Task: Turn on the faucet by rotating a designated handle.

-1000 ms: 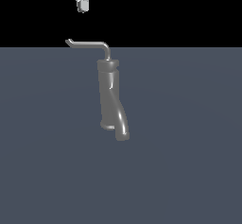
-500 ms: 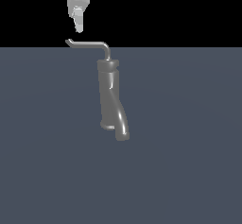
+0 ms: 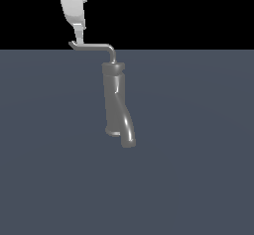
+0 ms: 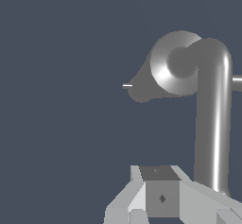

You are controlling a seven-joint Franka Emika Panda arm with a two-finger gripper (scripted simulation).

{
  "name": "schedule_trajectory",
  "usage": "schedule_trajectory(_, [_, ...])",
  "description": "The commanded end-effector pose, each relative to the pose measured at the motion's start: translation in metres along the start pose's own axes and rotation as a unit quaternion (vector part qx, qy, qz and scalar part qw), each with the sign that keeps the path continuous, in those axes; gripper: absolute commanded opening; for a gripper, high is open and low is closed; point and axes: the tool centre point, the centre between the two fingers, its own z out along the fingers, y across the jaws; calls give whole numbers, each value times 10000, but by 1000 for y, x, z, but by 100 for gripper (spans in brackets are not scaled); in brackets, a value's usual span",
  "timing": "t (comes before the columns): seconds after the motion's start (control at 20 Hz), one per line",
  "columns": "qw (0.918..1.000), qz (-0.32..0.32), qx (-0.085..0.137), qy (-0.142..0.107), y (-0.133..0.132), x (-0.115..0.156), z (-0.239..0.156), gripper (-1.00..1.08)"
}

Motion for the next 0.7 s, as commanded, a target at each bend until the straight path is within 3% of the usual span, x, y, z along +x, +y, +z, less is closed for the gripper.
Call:
schedule_trajectory(0.0, [9999, 106, 8, 24, -3, -2, 4, -100])
schedule_trajectory(0.45, [9998, 171, 10, 41, -6, -3, 7, -100])
schedule_trajectory(0.65, [9998, 171, 10, 41, 5, -4, 7, -100])
